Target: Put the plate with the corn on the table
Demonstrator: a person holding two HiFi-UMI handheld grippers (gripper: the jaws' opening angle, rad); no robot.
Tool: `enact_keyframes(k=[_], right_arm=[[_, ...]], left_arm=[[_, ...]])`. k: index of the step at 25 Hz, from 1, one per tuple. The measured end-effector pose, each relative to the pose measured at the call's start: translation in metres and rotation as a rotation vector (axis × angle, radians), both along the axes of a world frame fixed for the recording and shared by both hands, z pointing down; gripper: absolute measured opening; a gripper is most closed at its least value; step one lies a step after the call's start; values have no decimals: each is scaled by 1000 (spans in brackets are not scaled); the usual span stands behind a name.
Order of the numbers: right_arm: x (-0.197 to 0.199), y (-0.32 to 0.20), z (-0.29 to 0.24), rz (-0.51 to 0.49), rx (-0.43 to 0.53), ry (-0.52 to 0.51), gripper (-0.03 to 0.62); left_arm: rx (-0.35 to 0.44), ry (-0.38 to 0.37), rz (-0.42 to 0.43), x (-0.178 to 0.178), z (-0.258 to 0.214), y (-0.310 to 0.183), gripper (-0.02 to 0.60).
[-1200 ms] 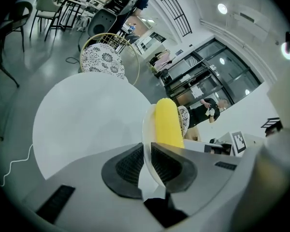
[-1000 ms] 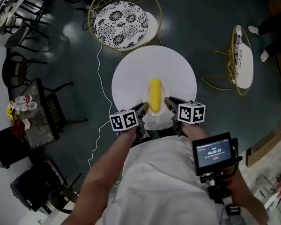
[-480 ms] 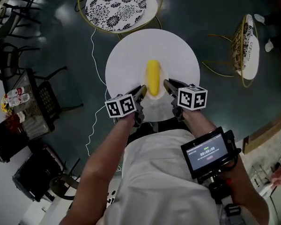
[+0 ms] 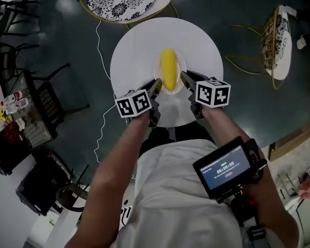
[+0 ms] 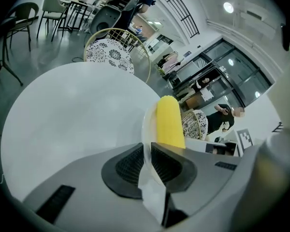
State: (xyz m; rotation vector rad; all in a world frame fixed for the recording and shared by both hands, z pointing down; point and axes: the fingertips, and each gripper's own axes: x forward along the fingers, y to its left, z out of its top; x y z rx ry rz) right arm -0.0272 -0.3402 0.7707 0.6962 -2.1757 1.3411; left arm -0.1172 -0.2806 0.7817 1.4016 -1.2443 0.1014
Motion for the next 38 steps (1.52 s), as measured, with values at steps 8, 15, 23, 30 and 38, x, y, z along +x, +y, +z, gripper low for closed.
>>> enact_keyframes(k=[8,15,23,30,38], right_arm=[[-5,-6,20,-4,13,26,60],[-9,-5,33,-25,27,63,60],[-12,-7,43,-33,30,97,61],[-12,-10,45,-26,30,98,61],[-14,1,47,-53,81,120,61]], left_arm=[[-7,-41,-7,-6,18,-6,52],[-27,-81,1,-10,30,-5,52],[-37,-90,1,-11,38,-8,52],[-29,-82,15,-10,36,-11,52],[-34,-102,17,-8,37,-1,52]])
